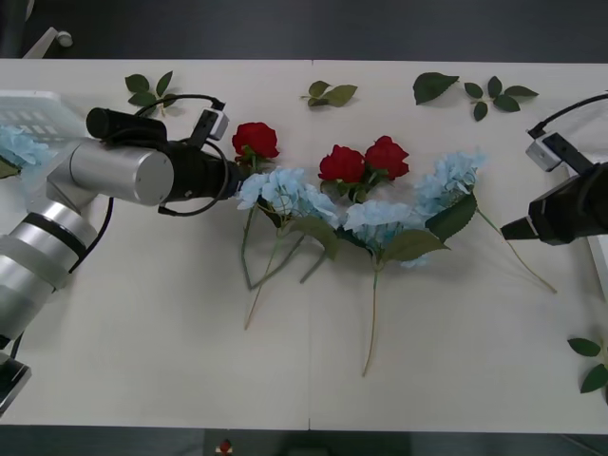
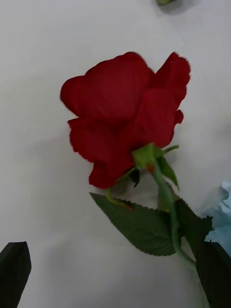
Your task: Put the red flowers into the right box and the blue flowers into the left box
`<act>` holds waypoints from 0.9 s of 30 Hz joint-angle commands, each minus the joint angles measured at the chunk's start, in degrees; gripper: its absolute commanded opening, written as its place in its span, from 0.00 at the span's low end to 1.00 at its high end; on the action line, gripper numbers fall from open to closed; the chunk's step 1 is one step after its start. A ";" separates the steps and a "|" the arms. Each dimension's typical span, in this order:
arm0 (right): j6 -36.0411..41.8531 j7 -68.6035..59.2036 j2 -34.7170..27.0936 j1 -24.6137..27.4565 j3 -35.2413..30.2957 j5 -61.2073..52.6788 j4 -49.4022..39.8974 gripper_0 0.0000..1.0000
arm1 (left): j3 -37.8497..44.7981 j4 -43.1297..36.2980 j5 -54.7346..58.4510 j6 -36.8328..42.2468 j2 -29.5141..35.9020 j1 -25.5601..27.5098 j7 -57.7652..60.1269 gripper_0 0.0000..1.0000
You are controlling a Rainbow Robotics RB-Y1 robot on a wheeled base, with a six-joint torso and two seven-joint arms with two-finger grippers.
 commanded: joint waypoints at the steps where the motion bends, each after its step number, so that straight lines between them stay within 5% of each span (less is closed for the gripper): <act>1: -1.01 1.17 3.89 0.82 -1.16 4.29 -0.57 1.00 | 0.52 -0.96 -2.82 -0.62 -1.60 -2.31 2.54 1.00; 17: -7.34 3.37 17.07 -0.23 -0.37 18.97 7.60 1.00 | -1.76 3.17 -13.63 -3.61 -4.41 -2.31 4.13 0.98; 19: -8.31 3.46 17.95 -1.29 1.12 20.20 9.45 1.00 | -1.76 3.35 -14.07 -3.61 -4.85 -2.31 4.30 0.75; 24: -12.17 3.20 18.83 -4.63 5.96 21.69 14.10 1.00 | -2.03 4.05 -14.68 -4.22 -5.47 -2.31 4.74 0.58; 26: -13.67 3.20 19.36 -5.77 7.36 21.95 15.95 1.00 | -2.82 4.84 -14.59 -5.54 -5.47 -2.31 4.83 0.32; 27: -14.19 3.20 19.79 -6.21 7.89 22.04 16.65 1.00 | -3.26 5.19 -14.51 -6.25 -5.56 -2.31 4.92 0.10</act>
